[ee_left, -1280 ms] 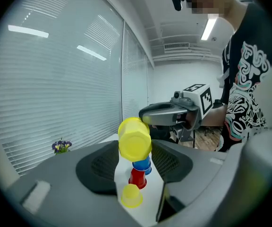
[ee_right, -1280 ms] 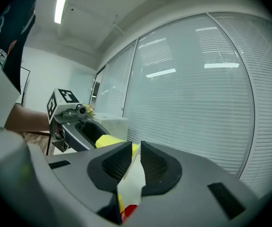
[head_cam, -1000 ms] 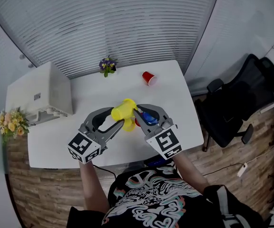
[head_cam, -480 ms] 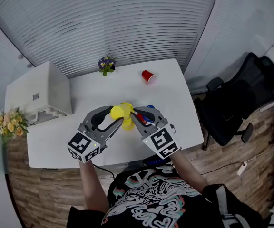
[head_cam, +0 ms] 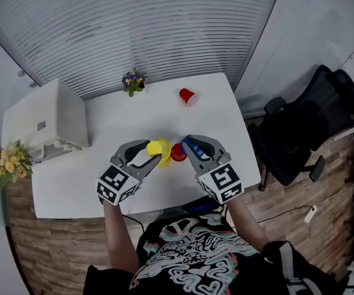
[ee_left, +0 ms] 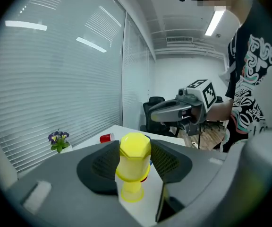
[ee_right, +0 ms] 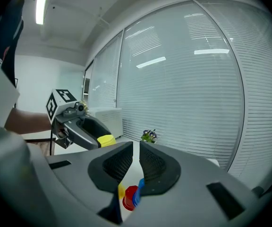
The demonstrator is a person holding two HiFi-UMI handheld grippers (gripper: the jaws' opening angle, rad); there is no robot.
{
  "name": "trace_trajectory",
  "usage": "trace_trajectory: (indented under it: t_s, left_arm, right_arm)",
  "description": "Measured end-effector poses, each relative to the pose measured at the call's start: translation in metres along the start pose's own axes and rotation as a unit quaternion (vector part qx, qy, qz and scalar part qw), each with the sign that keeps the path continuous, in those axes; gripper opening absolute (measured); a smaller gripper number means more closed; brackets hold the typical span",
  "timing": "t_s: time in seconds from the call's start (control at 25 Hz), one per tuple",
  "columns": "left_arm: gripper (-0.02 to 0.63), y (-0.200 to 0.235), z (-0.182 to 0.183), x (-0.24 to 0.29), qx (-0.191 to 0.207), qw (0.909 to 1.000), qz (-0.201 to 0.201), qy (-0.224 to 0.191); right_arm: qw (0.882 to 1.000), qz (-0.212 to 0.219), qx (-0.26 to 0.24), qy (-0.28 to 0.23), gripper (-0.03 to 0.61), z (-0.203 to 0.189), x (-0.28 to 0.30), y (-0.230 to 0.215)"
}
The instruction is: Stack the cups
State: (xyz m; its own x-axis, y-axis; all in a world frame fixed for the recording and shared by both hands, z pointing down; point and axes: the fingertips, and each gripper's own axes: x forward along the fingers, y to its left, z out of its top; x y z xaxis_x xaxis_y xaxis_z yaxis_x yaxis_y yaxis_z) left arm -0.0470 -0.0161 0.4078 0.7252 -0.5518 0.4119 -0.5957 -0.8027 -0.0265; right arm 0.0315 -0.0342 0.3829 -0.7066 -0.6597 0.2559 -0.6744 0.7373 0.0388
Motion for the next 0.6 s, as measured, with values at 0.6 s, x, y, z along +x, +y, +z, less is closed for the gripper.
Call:
trace_trajectory:
  t_s: [0.6]
  left_arm:
    - [0.206, -0.007, -0.042, 0.054, 0.004, 0.9957, -0.049, 0.078]
  right_arm:
    - [0.998, -0.036, 0.038, 0.022, 0.043, -0.026, -0.015, -0.028]
